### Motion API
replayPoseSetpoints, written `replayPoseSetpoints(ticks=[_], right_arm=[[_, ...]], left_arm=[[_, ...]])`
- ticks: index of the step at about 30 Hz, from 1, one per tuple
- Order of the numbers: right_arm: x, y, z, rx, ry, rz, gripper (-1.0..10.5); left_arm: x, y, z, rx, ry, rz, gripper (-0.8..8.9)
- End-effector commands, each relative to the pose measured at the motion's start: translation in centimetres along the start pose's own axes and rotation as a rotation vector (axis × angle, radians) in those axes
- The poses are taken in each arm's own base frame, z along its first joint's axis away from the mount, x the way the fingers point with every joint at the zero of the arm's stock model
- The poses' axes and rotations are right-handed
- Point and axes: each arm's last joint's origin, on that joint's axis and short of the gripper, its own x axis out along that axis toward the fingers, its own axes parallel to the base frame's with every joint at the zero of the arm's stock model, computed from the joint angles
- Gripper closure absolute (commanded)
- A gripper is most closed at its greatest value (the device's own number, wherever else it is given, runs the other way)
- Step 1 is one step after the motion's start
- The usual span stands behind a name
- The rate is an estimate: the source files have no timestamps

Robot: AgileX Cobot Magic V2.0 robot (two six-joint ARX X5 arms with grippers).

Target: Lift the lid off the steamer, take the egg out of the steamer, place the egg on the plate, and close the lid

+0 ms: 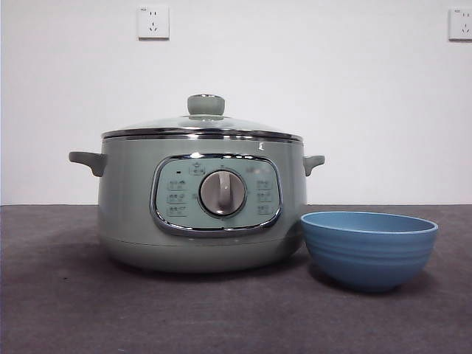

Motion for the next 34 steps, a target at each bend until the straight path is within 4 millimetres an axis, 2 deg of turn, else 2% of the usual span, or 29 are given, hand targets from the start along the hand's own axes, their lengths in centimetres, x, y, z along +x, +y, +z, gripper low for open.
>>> replayPoseSetpoints(ticks=[1, 4, 8, 11, 13, 16, 18, 22, 28, 34], right_arm=[[0.0, 0.0, 0.1, 0.005, -0.005, -0.002, 9.5], [0.0, 0.0, 0.1, 0.005, -0.005, -0.002, 9.5], [0.0, 0.0, 0.1, 0.005, -0.005, -0.002, 9.5], [0.0, 0.0, 0.1, 0.005, -0.005, -0.002, 9.5], [0.0, 0.0, 0.1, 0.005, -0.005, -0.002, 9.5], [0.0, 0.0, 0.1, 0.005, -0.005, -0.001, 9.5], [0.0, 0.0, 0.1, 0.005, -0.005, -0.002, 9.5], [0.0, 0.0, 0.1, 0.005, -0.005, -0.002, 9.5], [0.0, 0.0, 0.1, 0.005, -0.005, -0.002, 9.5], [0.0, 0.0, 0.1, 0.005, -0.005, -0.002, 9.5]], left_arm=[[-0.2, 0.0, 0.3, 0.032, -0.036, 0.011, 8.16], [-0.8, 0.5, 1.8, 0.129, -0.209, 0.144, 8.16], [-2.6, 1.4, 3.5, 0.291, -0.488, 0.218, 8.16], [-3.8, 2.2, 3.3, 0.345, -0.641, 0.241, 8.16], [-4.2, 2.8, 2.3, 0.365, -0.72, 0.277, 8.16], [-3.5, 3.9, -0.1, 0.366, -0.795, 0.376, 8.16], [-2.4, 4.8, -2.3, 0.363, -0.832, 0.442, 8.16], [0.5, 6.5, -7.0, 0.316, -0.855, 0.584, 8.16], [4.9, 8.3, -13.6, 0.244, -0.83, 0.685, 8.16], [7.7, 9.6, -17.4, 0.102, -0.827, 0.772, 8.16]])
